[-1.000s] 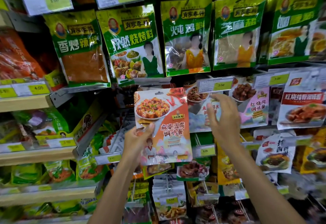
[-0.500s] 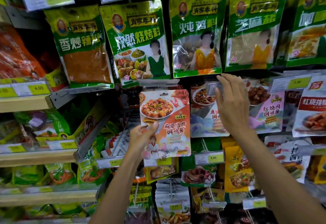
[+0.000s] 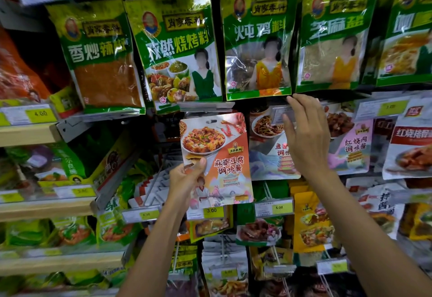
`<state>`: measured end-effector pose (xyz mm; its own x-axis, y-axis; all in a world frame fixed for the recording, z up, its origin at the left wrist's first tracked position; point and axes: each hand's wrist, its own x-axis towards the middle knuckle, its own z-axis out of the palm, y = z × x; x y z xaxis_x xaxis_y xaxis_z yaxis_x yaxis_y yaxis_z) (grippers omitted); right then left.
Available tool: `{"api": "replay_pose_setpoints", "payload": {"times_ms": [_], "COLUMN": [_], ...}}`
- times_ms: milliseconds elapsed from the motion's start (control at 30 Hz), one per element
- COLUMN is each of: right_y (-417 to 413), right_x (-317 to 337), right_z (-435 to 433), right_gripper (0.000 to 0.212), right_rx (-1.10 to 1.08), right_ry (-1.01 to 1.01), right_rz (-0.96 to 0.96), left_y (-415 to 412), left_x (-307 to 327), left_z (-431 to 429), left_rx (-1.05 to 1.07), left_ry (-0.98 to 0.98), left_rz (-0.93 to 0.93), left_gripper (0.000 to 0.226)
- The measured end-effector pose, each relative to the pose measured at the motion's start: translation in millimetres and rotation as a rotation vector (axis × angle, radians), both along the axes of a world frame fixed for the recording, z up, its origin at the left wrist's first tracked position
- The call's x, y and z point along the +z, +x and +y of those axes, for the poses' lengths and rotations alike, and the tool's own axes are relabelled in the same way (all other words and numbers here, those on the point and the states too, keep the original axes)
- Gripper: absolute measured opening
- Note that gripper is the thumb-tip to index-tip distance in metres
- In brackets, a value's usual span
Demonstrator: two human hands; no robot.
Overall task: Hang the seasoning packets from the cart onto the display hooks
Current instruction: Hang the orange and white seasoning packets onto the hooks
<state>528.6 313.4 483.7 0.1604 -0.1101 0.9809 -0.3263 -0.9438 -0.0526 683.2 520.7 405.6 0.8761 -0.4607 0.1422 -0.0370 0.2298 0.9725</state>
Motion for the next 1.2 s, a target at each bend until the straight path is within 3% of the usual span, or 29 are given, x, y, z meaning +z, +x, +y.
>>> {"api": "replay_pose_setpoints", "payload": {"times_ms": [600, 700, 833, 967, 1200], "right_y": [-2, -9, -31, -69, -181], "right_x": [-6, -10, -28, -76, -188], "right_z": [8, 18, 37, 62, 113], "right_gripper": [0.041, 0.041, 0.040, 0.037, 0.024], "right_rx": [-0.042, -0.034, -0.024, 0.003, 0.126], "right_ry": [0.029, 0.051, 0.090, 0.315, 1.189], "right_rz": [0.033, 0.014, 0.013, 0.104, 0.218], "left_y": [11, 5, -14, -62, -180], "left_x": [3, 0, -11, -26, -82], "left_z": [-31, -23, 5, 29, 3], "left_rx": [0.279, 0.313, 0.381, 0.436, -0.070], "left_ry": [0.174, 0.221, 0.433, 0.453, 0.407], "left_rz": [0.014, -0.109, -0.350, -0.528, -0.483], "left_gripper": [0.030, 0.032, 0.037, 0.033, 0.021]}}
